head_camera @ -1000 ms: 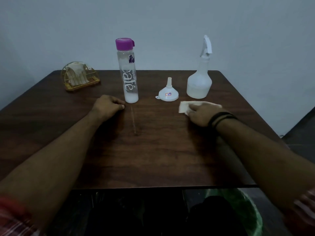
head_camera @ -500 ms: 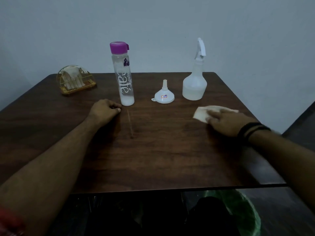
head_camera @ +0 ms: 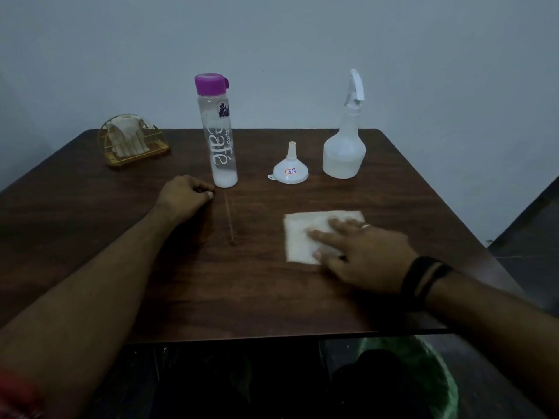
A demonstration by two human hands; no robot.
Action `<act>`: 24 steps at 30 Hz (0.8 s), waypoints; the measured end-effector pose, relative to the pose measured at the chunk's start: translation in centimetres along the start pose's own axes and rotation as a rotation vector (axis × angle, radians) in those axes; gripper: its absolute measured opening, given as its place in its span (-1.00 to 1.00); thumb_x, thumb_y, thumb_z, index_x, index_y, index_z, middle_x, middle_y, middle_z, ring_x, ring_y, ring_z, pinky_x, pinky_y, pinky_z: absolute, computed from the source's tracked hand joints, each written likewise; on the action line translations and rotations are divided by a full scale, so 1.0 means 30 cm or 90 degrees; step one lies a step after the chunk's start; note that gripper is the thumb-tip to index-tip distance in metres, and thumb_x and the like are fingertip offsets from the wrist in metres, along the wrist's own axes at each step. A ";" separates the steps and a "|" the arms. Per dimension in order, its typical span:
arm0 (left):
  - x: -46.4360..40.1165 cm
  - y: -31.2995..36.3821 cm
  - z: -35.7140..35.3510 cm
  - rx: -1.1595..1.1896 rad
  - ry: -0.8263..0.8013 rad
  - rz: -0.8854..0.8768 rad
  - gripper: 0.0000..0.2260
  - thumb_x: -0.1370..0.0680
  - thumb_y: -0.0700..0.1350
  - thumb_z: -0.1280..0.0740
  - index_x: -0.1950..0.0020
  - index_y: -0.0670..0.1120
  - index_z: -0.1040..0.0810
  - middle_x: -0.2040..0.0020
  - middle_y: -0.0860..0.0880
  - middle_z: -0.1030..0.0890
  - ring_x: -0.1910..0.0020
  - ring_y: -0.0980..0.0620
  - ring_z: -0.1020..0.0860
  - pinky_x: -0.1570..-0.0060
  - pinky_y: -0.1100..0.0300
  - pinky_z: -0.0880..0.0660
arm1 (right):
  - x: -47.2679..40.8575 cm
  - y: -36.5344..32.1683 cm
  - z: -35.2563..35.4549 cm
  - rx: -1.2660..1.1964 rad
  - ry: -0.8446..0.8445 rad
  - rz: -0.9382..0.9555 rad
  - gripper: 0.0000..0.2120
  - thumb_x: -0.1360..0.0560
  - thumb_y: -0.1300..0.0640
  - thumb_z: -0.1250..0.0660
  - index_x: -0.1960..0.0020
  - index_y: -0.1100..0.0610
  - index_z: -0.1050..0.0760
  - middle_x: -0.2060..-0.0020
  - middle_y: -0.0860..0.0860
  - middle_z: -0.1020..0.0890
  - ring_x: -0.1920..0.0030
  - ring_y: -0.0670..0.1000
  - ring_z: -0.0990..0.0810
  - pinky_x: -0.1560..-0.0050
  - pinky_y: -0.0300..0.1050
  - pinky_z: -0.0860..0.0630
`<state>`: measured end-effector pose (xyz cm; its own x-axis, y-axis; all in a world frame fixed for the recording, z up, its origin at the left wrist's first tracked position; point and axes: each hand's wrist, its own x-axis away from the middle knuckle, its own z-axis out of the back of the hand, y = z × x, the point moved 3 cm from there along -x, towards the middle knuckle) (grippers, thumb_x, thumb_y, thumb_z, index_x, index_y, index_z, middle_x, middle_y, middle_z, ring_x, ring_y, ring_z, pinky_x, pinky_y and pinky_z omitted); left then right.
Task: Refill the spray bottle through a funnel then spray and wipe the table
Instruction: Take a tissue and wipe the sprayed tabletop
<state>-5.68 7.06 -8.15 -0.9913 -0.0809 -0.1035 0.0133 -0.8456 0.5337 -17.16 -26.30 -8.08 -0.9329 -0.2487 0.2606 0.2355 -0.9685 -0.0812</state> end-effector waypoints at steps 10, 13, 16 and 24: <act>-0.018 -0.013 -0.006 0.001 0.002 -0.008 -0.76 -0.59 -0.12 -0.38 -0.24 -0.07 -0.68 -0.26 -0.06 -0.65 -0.22 -0.03 -0.59 -0.15 0.24 -0.39 | -0.331 -0.014 0.067 -0.016 0.023 -0.095 -0.47 -0.66 -0.20 0.02 -0.60 -0.10 -0.18 -0.58 0.16 -0.25 -0.54 0.28 -0.26 -0.51 0.25 -0.22; -0.013 -0.011 -0.008 -0.006 0.021 -0.018 -0.77 -0.58 -0.12 -0.39 -0.22 -0.08 -0.69 -0.24 -0.07 -0.66 -0.21 -0.05 -0.60 -0.16 0.21 -0.41 | -0.243 -0.294 0.019 0.050 -0.021 0.042 -0.40 -0.56 -0.32 0.16 -0.58 -0.26 -0.09 -0.62 0.01 -0.17 -0.57 0.28 -0.17 -0.38 0.50 -0.21; -0.014 -0.016 -0.013 -0.008 0.025 -0.023 -0.77 -0.59 -0.13 -0.39 -0.23 -0.09 -0.68 -0.25 -0.08 -0.66 -0.22 -0.05 -0.59 -0.19 0.20 -0.41 | -0.074 -0.370 -0.033 0.073 0.030 0.106 -0.47 -0.60 -0.35 0.12 -0.56 -0.36 -0.04 -0.64 -0.06 -0.10 -0.60 0.17 -0.13 -0.26 0.52 -0.21; -0.014 -0.011 -0.014 -0.030 0.028 -0.031 -0.75 -0.61 -0.11 -0.35 -0.26 -0.07 -0.67 -0.26 -0.06 -0.65 -0.22 -0.05 -0.59 -0.22 0.14 -0.45 | -0.190 0.072 0.089 0.009 0.020 -0.133 -0.40 -0.60 -0.37 0.06 -0.60 -0.23 -0.13 -0.62 0.00 -0.22 -0.55 0.17 -0.28 -0.52 0.18 -0.23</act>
<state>-5.22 7.16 -8.65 -0.9842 -0.0618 -0.1661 -0.0273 -0.8731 0.4867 -10.62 -27.02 -7.16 -0.9697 -0.0423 0.2408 0.0397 -0.9991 -0.0156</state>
